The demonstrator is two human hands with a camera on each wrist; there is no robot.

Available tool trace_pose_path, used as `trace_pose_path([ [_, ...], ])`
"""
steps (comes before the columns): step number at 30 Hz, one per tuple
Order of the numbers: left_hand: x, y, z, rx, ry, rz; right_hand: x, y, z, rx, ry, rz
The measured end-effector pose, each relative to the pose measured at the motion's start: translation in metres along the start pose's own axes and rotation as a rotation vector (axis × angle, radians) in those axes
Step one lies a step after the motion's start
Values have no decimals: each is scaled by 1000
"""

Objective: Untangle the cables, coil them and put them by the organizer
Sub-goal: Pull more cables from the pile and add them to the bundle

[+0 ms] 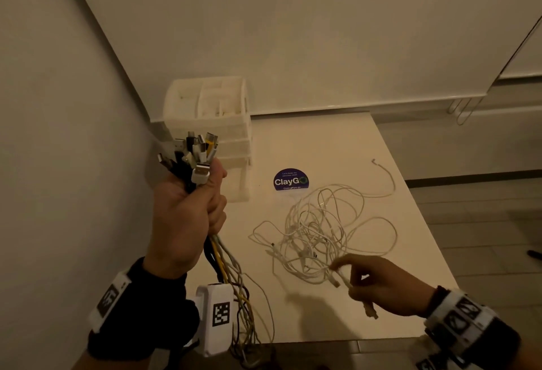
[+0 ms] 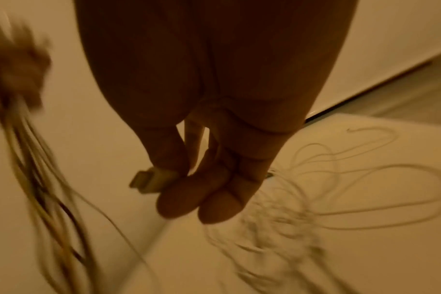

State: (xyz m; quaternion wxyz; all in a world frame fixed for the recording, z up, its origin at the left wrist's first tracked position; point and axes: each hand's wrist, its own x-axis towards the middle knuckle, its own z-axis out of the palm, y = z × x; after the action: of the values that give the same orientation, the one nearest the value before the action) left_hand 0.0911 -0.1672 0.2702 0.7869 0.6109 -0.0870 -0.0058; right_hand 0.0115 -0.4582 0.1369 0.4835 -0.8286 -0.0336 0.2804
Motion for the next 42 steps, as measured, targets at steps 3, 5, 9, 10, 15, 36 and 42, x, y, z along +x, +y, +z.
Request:
trace_pose_path([
  [3,1,-9,5,-13,-55,-12,-13,-45,-4,218,1,-142],
  [5,2,-13,10,-32,-93,-28,-18,-68,-7,378,8,-237],
  [9,3,-19,20,-60,-149,-56,-22,-104,-13,459,69,-476],
  [10,3,-21,22,-54,-148,-64,-20,-109,-12,370,149,-547],
  [15,1,-27,36,-34,-136,-47,0,-131,-3,121,536,-744],
  [36,11,-44,49,26,170,-52,20,-112,44,319,356,-416],
  [42,21,-13,33,-162,112,45,21,-40,53,198,261,-256],
])
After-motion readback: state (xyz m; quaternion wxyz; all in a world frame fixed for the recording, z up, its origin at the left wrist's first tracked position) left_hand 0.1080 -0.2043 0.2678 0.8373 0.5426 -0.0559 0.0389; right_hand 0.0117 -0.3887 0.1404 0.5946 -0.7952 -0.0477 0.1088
